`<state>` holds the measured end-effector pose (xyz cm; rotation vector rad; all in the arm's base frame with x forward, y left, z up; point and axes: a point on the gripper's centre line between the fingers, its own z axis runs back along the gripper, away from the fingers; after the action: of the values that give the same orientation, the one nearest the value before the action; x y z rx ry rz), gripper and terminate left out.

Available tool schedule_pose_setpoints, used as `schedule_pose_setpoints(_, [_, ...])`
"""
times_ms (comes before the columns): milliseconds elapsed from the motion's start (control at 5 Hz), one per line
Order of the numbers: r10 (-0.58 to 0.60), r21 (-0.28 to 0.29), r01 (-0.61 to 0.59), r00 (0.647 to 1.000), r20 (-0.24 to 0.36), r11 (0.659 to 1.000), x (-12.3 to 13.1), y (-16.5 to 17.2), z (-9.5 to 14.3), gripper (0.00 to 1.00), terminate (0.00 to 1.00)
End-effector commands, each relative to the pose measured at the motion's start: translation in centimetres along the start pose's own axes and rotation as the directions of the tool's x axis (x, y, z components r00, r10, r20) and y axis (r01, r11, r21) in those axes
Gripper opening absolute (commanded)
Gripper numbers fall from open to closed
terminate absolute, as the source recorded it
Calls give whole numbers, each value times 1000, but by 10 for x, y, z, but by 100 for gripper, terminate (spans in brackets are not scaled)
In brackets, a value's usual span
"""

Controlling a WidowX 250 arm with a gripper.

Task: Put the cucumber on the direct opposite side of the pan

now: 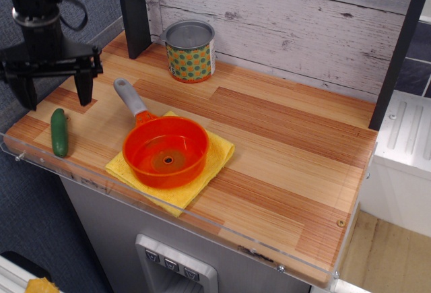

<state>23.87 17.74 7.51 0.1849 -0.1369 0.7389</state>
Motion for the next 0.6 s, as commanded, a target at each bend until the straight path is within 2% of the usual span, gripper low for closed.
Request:
schedule_pose_setpoints(0, [-97,-110,108,990,100,988,-15,-33,53,100,0])
schedule_pose_setpoints(200, [-147,-172,166,982,118,971,-16,-57,70,100,0])
schedule_pose_setpoints(400, [-251,-208,286,951,178,935,-22,-88,91,100,0])
